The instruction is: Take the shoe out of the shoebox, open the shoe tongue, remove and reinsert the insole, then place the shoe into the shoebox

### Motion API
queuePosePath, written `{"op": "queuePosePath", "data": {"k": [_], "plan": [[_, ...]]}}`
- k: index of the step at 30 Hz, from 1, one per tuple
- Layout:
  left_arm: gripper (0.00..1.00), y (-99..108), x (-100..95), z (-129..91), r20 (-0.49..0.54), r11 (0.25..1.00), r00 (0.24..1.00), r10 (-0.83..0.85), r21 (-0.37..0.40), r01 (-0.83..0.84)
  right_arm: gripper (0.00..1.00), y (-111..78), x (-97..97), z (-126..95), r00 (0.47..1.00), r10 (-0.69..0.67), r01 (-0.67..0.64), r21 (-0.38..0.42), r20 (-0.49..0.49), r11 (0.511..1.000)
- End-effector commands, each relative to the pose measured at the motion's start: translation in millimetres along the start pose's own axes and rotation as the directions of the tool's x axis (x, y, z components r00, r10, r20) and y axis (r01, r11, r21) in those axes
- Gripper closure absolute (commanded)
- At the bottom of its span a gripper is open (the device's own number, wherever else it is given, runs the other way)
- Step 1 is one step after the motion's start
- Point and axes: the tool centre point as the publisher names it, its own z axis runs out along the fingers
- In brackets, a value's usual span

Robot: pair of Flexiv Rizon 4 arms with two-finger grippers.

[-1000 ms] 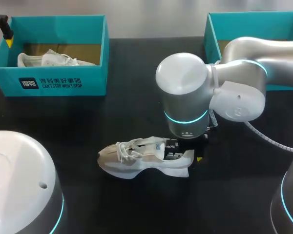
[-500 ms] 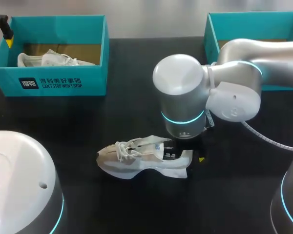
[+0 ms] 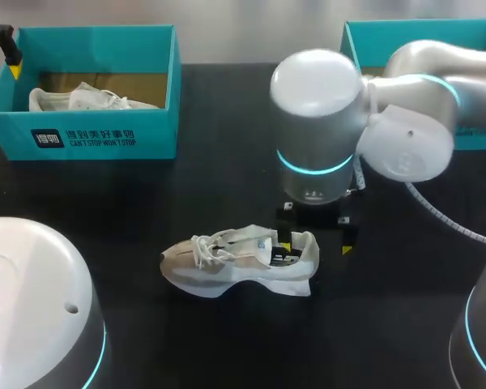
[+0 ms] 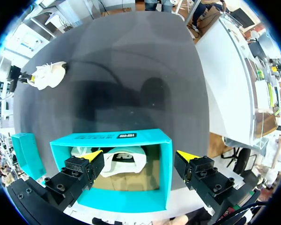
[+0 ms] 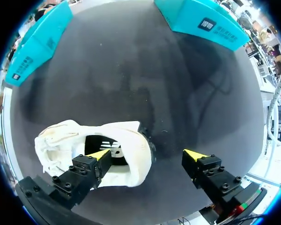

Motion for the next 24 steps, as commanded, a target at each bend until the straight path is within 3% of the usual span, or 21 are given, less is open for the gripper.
{"op": "queuePosePath", "data": {"k": [1,10,17,19,21,22,24], "plan": [[0.00,-0.4,0.3,-0.4,-0.002,1.000,1.000,0.001,0.000,-0.001,0.00,-7.1,-23.2,-28.0,0.987,-0.064,0.059,-0.038,-0.145,0.998],[0.00,-0.4,0.3,-0.4,-0.002,1.000,1.000,0.001,0.000,-0.001,0.00,-16.9,-35.5,-57.6,0.944,-0.136,0.135,-0.025,-0.302,0.991],[0.00,-0.4,0.3,-0.4,-0.002,1.000,1.000,0.001,0.000,-0.001,0.00,-17.9,-42.6,-82.8,0.866,-0.269,0.273,-0.053,-0.422,0.961],[0.00,-0.4,0.3,-0.4,-0.002,1.000,1.000,0.001,0.000,-0.001,0.00,-16.7,-45.0,-90.5,0.792,-0.344,0.344,-0.098,-0.504,0.934],[0.00,-0.4,0.3,-0.4,-0.002,1.000,1.000,0.001,0.000,-0.001,0.00,-16.4,-48.1,-95.9,0.641,-0.427,0.437,-0.153,-0.638,0.886],[0.00,-0.4,0.3,-0.4,-0.002,1.000,1.000,0.001,0.000,-0.001,0.00,-13.7,-51.3,-96.5,0.631,-0.402,0.457,-0.101,-0.663,0.884],[0.00,-0.4,0.3,-0.4,-0.002,1.000,1.000,0.001,0.000,-0.001,0.00,-13.7,-51.3,-96.5,0.631,-0.402,0.457,-0.101,-0.663,0.884]]}}
